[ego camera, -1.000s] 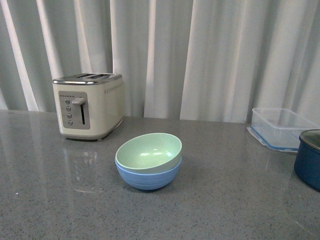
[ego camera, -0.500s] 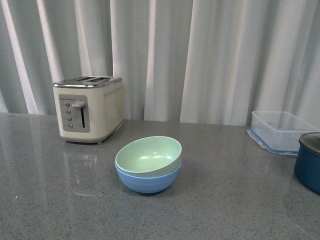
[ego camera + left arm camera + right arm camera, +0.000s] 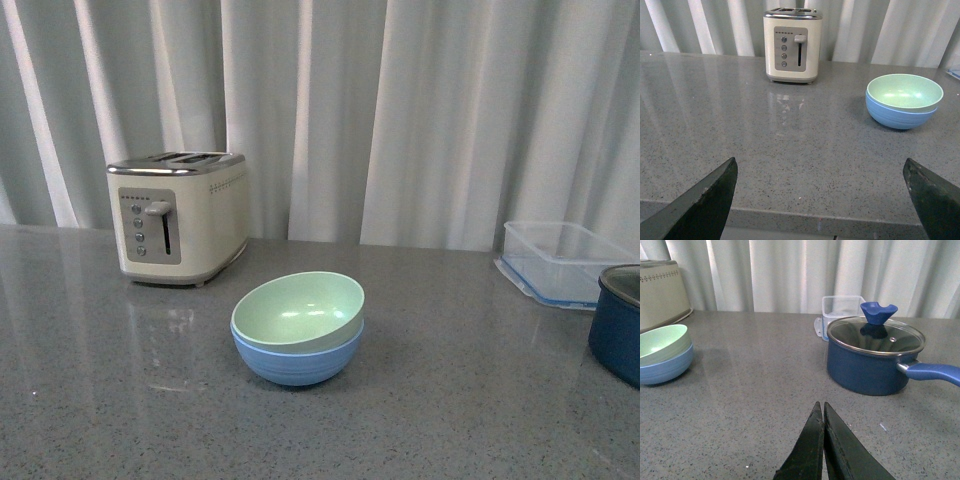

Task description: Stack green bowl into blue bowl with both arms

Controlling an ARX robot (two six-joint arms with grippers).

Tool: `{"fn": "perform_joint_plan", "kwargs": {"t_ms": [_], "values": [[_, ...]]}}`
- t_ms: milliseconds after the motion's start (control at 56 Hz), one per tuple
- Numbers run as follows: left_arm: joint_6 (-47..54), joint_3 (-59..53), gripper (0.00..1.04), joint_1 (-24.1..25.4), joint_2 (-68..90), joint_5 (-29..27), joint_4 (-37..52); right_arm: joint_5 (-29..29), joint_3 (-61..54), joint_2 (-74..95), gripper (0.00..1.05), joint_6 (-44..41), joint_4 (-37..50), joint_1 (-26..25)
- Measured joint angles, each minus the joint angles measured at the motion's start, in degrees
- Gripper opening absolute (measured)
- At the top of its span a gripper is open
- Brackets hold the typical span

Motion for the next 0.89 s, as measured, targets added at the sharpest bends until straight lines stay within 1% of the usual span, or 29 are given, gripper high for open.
{"fn": "perform_joint_plan", "kwargs": {"t_ms": [464, 500, 554, 786, 804, 839, 875, 893], "values": [[0.0, 0.0, 0.98, 0.0, 0.0, -0.02, 0.0, -0.02, 0.0, -7.78, 0.01, 0.0, -7.78, 0.0], [0.0, 0.0, 0.98, 0.0, 0.0, 0.0, 0.0, -0.02, 0.04, -12.11, 0.01, 0.0, -13.66, 0.0], [0.0, 0.0, 0.98, 0.0, 0.0, -0.04, 0.0, -0.04, 0.02, -15.37, 0.01, -0.02, -17.18, 0.0], [0.0, 0.0, 0.98, 0.0, 0.0, 0.02, 0.0, -0.04, 0.02, -17.33, 0.01, -0.02, -17.68, 0.0], [0.0, 0.0, 0.98, 0.0, 0.0, 0.0, 0.0, -0.07, 0.04, -17.33, 0.01, -0.09, -17.68, 0.0], [0.0, 0.0, 0.98, 0.0, -0.02, 0.0, 0.0, -0.07, 0.02, -17.33, 0.05, -0.09, -17.68, 0.0], [0.0, 0.0, 0.98, 0.0, -0.02, 0.0, 0.0, -0.04, 0.04, -17.33, 0.12, -0.09, -17.68, 0.0], [0.0, 0.0, 0.98, 0.0, -0.02, 0.0, 0.0, -0.04, 0.02, -17.33, 0.14, -0.09, -17.68, 0.0]]}}
